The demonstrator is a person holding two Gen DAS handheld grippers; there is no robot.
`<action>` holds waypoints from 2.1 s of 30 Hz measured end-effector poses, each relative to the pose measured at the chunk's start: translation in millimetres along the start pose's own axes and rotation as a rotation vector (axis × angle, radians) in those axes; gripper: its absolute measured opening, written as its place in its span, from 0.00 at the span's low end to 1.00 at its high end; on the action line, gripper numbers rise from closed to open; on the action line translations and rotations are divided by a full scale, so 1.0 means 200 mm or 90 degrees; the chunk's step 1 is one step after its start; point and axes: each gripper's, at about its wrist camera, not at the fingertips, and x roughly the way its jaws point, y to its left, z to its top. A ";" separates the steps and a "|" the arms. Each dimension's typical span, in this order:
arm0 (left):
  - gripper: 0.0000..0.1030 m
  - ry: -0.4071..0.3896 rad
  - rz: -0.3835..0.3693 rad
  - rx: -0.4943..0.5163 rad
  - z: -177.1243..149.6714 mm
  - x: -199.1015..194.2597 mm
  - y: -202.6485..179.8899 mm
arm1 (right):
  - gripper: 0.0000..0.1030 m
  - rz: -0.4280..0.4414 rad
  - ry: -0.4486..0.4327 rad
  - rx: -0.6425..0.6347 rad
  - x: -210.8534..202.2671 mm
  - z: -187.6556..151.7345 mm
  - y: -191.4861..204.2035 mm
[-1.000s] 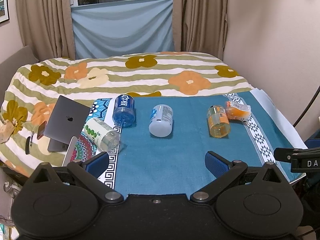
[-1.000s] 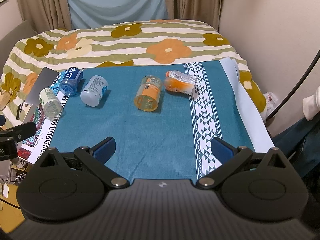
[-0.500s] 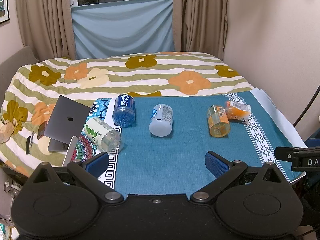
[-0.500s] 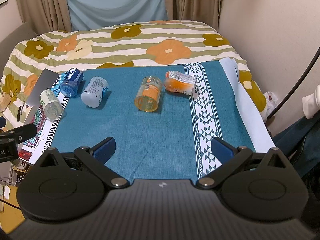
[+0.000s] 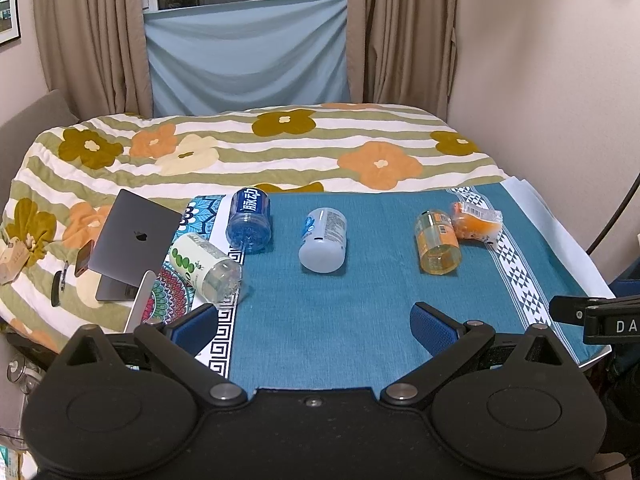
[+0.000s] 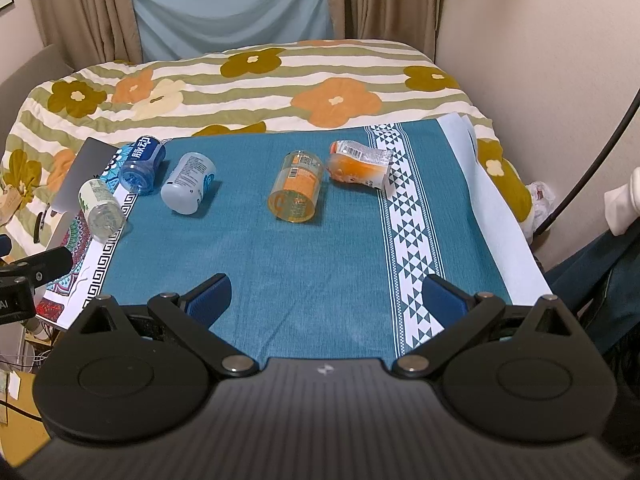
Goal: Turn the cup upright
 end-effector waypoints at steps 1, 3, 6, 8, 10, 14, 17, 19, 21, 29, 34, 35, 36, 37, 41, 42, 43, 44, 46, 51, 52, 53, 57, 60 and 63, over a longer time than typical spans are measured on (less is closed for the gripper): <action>1.00 0.000 0.000 0.000 0.00 0.00 0.00 | 1.00 0.000 0.000 0.000 0.00 0.00 0.00; 1.00 -0.003 -0.002 -0.001 0.00 0.00 0.00 | 1.00 0.001 0.001 0.000 0.00 0.00 0.00; 1.00 -0.008 -0.001 0.000 0.00 -0.01 0.01 | 1.00 0.002 0.000 0.000 0.00 0.00 0.00; 1.00 -0.008 0.001 0.000 0.00 -0.01 0.01 | 1.00 0.003 0.000 0.001 0.00 -0.01 0.01; 1.00 -0.008 0.002 -0.002 0.00 -0.01 0.01 | 1.00 0.003 -0.001 0.001 -0.01 -0.01 0.01; 1.00 -0.008 0.003 -0.003 0.00 -0.01 0.01 | 1.00 0.002 0.000 0.001 0.00 -0.01 0.01; 1.00 -0.007 0.002 -0.004 0.00 -0.02 0.01 | 1.00 0.003 0.000 0.002 -0.01 -0.01 0.01; 1.00 -0.007 0.003 -0.004 0.00 -0.02 0.01 | 1.00 0.002 0.000 0.001 -0.01 -0.01 0.01; 1.00 -0.007 0.002 -0.004 0.00 -0.02 0.01 | 1.00 0.003 0.000 0.002 -0.01 -0.01 0.01; 1.00 -0.005 0.004 -0.005 -0.01 -0.02 0.02 | 1.00 0.003 -0.001 0.002 -0.01 -0.01 0.01; 1.00 -0.003 0.006 -0.007 -0.01 -0.01 0.03 | 1.00 0.005 0.000 0.004 -0.01 -0.01 0.01; 1.00 -0.002 0.007 -0.008 -0.01 -0.01 0.03 | 1.00 0.005 0.000 0.003 -0.01 -0.01 0.01; 1.00 -0.001 0.009 -0.009 0.00 0.00 0.04 | 1.00 0.005 0.000 0.004 -0.01 -0.01 0.02; 1.00 0.000 0.010 -0.010 0.00 0.00 0.04 | 1.00 0.004 0.000 0.004 -0.01 -0.01 0.02; 1.00 0.006 0.020 -0.013 0.03 0.04 0.08 | 1.00 0.024 0.012 0.021 0.02 0.03 0.01; 1.00 0.010 0.021 -0.014 0.04 0.05 0.09 | 1.00 0.033 0.018 0.031 0.04 0.05 0.00; 1.00 0.014 0.022 -0.015 0.05 0.06 0.10 | 1.00 0.040 0.023 0.037 0.06 0.07 -0.01; 1.00 0.019 0.022 -0.015 0.06 0.08 0.10 | 1.00 0.045 0.032 0.044 0.08 0.10 -0.02; 1.00 0.030 0.023 -0.017 0.07 0.12 0.13 | 1.00 0.052 0.043 0.051 0.14 0.15 -0.04; 1.00 0.054 0.026 -0.022 0.09 0.25 0.18 | 1.00 0.058 0.066 0.063 0.34 0.32 -0.08; 1.00 0.058 0.027 -0.022 0.10 0.28 0.18 | 1.00 0.063 0.071 0.069 0.38 0.35 -0.08; 1.00 0.062 0.027 -0.022 0.10 0.31 0.19 | 1.00 0.069 0.078 0.073 0.43 0.37 -0.09; 1.00 0.073 0.026 -0.027 0.13 0.41 0.22 | 1.00 0.090 0.114 0.094 0.65 0.47 -0.10; 1.00 0.081 0.027 -0.026 0.14 0.48 0.23 | 1.00 0.103 0.137 0.108 0.80 0.52 -0.09; 1.00 0.095 0.023 -0.022 0.14 0.54 0.24 | 1.00 0.100 0.153 0.115 0.94 0.56 -0.07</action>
